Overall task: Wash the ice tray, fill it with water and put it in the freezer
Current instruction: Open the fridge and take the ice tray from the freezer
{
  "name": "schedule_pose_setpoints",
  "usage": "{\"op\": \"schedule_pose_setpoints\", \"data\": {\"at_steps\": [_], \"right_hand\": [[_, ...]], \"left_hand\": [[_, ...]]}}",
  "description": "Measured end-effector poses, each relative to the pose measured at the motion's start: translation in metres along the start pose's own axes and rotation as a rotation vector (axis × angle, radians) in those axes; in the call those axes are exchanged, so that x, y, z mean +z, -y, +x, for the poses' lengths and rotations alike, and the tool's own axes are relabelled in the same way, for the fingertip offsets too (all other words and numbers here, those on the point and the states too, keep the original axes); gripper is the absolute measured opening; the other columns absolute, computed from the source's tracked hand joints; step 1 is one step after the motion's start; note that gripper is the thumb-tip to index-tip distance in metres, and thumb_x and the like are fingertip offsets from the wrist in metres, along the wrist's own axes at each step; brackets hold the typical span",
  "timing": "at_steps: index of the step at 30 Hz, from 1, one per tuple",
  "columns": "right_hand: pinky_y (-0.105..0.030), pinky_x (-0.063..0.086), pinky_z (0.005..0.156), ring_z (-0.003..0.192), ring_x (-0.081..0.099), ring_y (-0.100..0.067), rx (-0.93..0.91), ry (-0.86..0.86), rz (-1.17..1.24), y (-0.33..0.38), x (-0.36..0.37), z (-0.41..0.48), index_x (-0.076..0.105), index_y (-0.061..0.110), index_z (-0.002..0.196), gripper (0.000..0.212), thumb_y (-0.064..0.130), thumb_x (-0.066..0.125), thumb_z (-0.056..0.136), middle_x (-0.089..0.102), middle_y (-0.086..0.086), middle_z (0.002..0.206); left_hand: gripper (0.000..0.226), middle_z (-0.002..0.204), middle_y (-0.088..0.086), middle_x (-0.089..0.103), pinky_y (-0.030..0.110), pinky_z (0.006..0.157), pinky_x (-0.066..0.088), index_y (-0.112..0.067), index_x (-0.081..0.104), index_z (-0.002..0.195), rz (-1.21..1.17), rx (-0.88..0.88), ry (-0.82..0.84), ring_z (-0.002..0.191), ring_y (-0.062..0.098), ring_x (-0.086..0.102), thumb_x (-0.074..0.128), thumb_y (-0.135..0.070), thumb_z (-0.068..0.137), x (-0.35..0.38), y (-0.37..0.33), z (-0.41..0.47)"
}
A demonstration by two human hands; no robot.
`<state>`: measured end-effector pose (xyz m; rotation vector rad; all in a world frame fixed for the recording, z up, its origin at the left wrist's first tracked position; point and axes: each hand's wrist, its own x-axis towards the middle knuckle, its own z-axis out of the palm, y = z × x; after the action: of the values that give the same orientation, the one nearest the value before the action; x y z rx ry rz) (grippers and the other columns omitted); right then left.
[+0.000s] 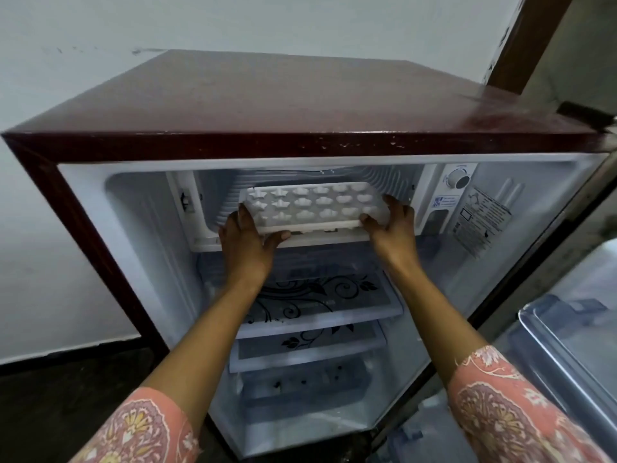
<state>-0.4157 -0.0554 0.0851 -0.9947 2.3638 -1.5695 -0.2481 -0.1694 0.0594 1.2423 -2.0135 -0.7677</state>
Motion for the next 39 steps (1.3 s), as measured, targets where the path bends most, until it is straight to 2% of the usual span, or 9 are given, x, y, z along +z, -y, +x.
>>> {"op": "schedule_pose_setpoints", "data": {"at_steps": [5,10,14,16,21,26,30,33,39], "right_hand": [[-0.025,0.033,0.102,0.125,0.041,-0.028,0.040,-0.033,0.035,0.011,-0.022,-0.045,0.035,0.008,0.138,0.052,0.016,0.056,0.091,0.026,-0.013,0.142],[-0.018,0.032,0.091,0.119,0.045,-0.026,0.029,0.006,-0.015,0.009,-0.041,-0.100,0.037,0.010,0.138,0.050,0.017,0.055,0.092,0.027,-0.012,0.137],[-0.008,0.028,0.083,0.105,0.042,-0.014,0.060,0.010,-0.015,0.010,-0.056,-0.145,0.038,0.008,0.136,0.048,0.013,0.055,0.090,0.029,-0.013,0.131],[-0.007,0.027,0.081,0.107,0.044,-0.018,0.076,0.015,-0.031,0.010,-0.065,-0.170,0.038,0.006,0.134,0.047,0.010,0.054,0.090,0.028,-0.014,0.130],[-0.011,0.030,0.080,0.100,0.042,-0.016,0.154,0.007,-0.039,0.006,-0.085,-0.234,0.039,0.005,0.132,0.044,0.006,0.052,0.089,0.027,-0.013,0.130],[-0.019,0.035,0.079,0.092,0.045,-0.018,0.227,0.008,-0.059,-0.003,-0.107,-0.298,0.039,0.009,0.130,0.042,0.007,0.051,0.090,0.021,0.000,0.115],[-0.020,0.037,0.082,0.095,0.045,-0.019,0.275,0.005,-0.058,-0.012,-0.128,-0.346,0.038,0.012,0.132,0.045,0.008,0.052,0.090,0.023,-0.003,0.117],[-0.011,0.032,0.075,0.092,0.042,-0.015,0.296,-0.019,-0.047,-0.015,-0.145,-0.379,0.036,0.012,0.133,0.046,0.008,0.052,0.090,0.022,-0.003,0.118],[-0.016,0.034,0.083,0.101,0.041,-0.015,0.356,-0.069,-0.050,-0.021,-0.178,-0.439,0.025,0.009,0.139,0.056,0.008,0.052,0.090,0.018,0.001,0.116]], "left_hand": [[0.087,0.151,0.017,0.015,0.044,0.115,0.019,-0.007,0.012,0.149,-0.123,0.031,0.049,0.140,0.035,0.014,0.064,-0.036,0.084,-0.015,-0.001,-0.037],[0.082,0.146,0.018,0.024,0.034,0.111,0.024,-0.009,0.021,0.147,-0.183,0.068,0.046,0.134,0.031,0.027,0.069,-0.026,0.082,-0.032,0.000,-0.091],[0.085,0.148,0.017,0.021,0.042,0.113,0.026,-0.009,0.019,0.148,-0.179,0.018,0.106,0.136,0.031,0.025,0.068,-0.030,0.082,-0.042,0.011,-0.134],[0.084,0.147,0.018,0.022,0.044,0.112,0.027,-0.009,0.022,0.147,-0.183,0.010,0.135,0.136,0.032,0.025,0.069,-0.030,0.081,-0.047,0.016,-0.157],[0.085,0.142,0.017,0.029,0.037,0.108,0.031,-0.012,0.023,0.147,-0.194,0.009,0.197,0.132,0.029,0.031,0.071,-0.031,0.079,-0.064,0.024,-0.217],[0.093,0.144,0.014,0.024,0.024,0.102,0.027,-0.014,0.016,0.149,-0.255,-0.013,0.251,0.132,0.024,0.031,0.073,-0.028,0.076,-0.075,0.020,-0.280],[0.093,0.141,0.013,0.027,0.024,0.101,0.029,-0.017,0.021,0.148,-0.278,0.025,0.261,0.129,0.025,0.036,0.076,-0.030,0.073,-0.079,0.018,-0.320],[0.094,0.142,0.012,0.025,0.021,0.099,0.027,-0.019,0.017,0.149,-0.291,0.007,0.288,0.129,0.024,0.035,0.075,-0.029,0.075,-0.082,0.011,-0.350],[0.094,0.141,0.012,0.022,0.029,0.103,0.030,-0.022,0.012,0.149,-0.310,-0.032,0.372,0.128,0.025,0.033,0.073,-0.026,0.078,-0.089,-0.001,-0.411]]}}
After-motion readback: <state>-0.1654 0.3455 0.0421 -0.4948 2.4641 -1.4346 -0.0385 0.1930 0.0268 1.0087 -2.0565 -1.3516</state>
